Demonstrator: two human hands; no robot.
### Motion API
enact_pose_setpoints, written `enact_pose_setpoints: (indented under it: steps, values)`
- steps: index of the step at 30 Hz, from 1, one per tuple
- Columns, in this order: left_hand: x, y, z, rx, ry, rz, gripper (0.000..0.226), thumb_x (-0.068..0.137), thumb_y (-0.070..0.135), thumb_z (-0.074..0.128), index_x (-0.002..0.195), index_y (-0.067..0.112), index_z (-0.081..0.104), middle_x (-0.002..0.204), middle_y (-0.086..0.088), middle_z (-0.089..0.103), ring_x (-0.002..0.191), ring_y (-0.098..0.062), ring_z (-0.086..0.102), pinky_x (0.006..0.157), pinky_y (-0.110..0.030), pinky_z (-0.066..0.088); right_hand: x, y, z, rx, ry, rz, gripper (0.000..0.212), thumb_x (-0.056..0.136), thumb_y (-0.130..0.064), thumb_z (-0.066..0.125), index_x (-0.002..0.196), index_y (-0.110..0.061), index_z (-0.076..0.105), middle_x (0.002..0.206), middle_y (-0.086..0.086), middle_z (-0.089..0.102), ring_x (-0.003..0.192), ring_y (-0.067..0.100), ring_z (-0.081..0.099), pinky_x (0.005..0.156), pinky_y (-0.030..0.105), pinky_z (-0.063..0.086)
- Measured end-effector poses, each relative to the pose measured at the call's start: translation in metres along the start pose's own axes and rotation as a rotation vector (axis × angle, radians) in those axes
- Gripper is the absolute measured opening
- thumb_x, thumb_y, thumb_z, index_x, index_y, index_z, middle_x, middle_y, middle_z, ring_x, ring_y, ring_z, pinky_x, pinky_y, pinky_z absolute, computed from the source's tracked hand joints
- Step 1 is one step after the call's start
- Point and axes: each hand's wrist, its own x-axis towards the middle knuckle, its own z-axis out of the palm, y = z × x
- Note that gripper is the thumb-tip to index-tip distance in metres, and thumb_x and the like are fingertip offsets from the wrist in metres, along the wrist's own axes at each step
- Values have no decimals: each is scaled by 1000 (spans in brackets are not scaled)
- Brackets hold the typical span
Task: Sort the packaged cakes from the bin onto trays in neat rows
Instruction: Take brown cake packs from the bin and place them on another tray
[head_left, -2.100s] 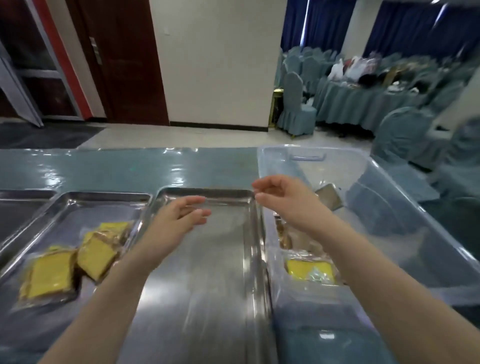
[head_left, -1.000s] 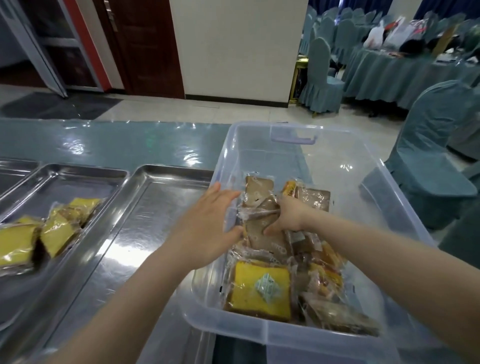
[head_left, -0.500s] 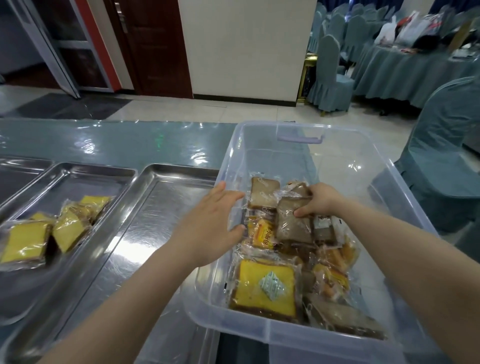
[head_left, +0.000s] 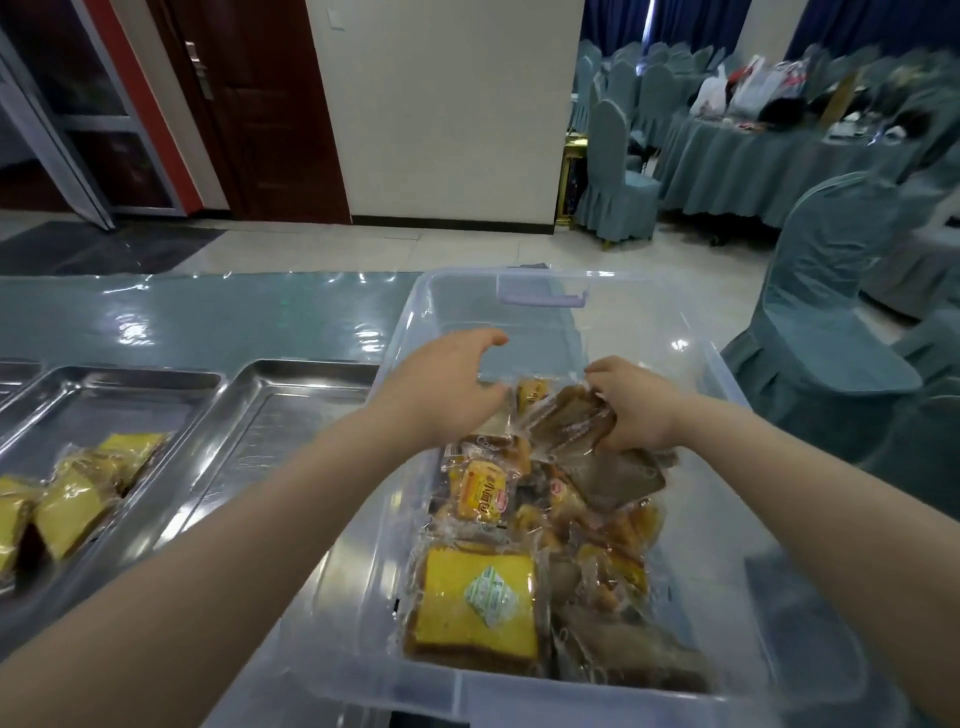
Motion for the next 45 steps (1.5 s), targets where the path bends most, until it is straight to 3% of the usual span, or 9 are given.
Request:
enact_pose_setpoints:
  steps: [6,10,14,16,20,25,31,37,45]
  values:
    - [56,-24,57,-79,-76,-178,79,85,21,55,148,29,8,135,-9,49,64,-12,55,51,-22,39,39,15,16,-65,-169,117,91,63,-38,85,142,-30,40,159,7,1,143,35,14,112,46,30]
    - [83,-52,91,-18,-154,-353,84,84,8,52,150,24,1,143,-19,35,102,-35,57,75,-41,51,60,20,37,-63,-256,177,109,64,-36,86,150,-30,20,160,3,-9,145,36,-7,115,52,18]
    - [95,-70,119,79,-256,-338,89,81,4,60,149,28,8,156,-14,6,139,-37,22,107,-48,34,70,17,62,-107,-267,109,110,62,-35,86,150,-26,21,160,-2,1,144,34,13,112,50,28]
    - [94,-80,131,157,-325,-335,94,79,14,69,148,32,8,158,-7,-5,143,-34,4,113,-49,23,72,15,67,-111,-240,99,106,59,-35,87,147,-26,29,158,-2,10,139,32,24,109,49,34]
    - [90,-91,150,350,-361,-269,84,81,36,69,147,27,19,157,-10,5,142,-36,7,114,-47,21,70,13,71,-137,-193,130,94,58,-37,86,138,-28,37,143,5,24,128,35,34,104,50,37]
    - [89,-89,151,299,-323,-275,63,91,18,55,145,31,26,157,-8,14,141,-35,15,110,-46,29,68,12,69,-167,-204,164,100,65,-35,84,146,-35,25,155,8,0,133,44,22,106,52,35]
    - [86,-72,122,199,-193,-326,66,86,1,49,143,29,34,146,-11,35,121,-35,45,97,-46,43,56,10,61,-110,-123,143,84,63,-41,84,135,-28,42,131,8,45,121,33,37,98,44,40]
    - [80,-43,68,-7,38,-162,56,85,16,63,137,24,44,136,-6,46,114,-28,51,90,-36,43,32,-10,41,6,139,82,49,68,-30,70,113,-27,51,113,5,48,102,28,40,79,29,33]
    - [16,-50,-47,-399,452,-38,64,81,21,70,138,29,42,141,4,43,115,-16,51,96,-30,40,-3,-80,-15,185,581,-23,41,73,-15,71,106,-27,51,115,-2,44,108,24,34,85,30,32]
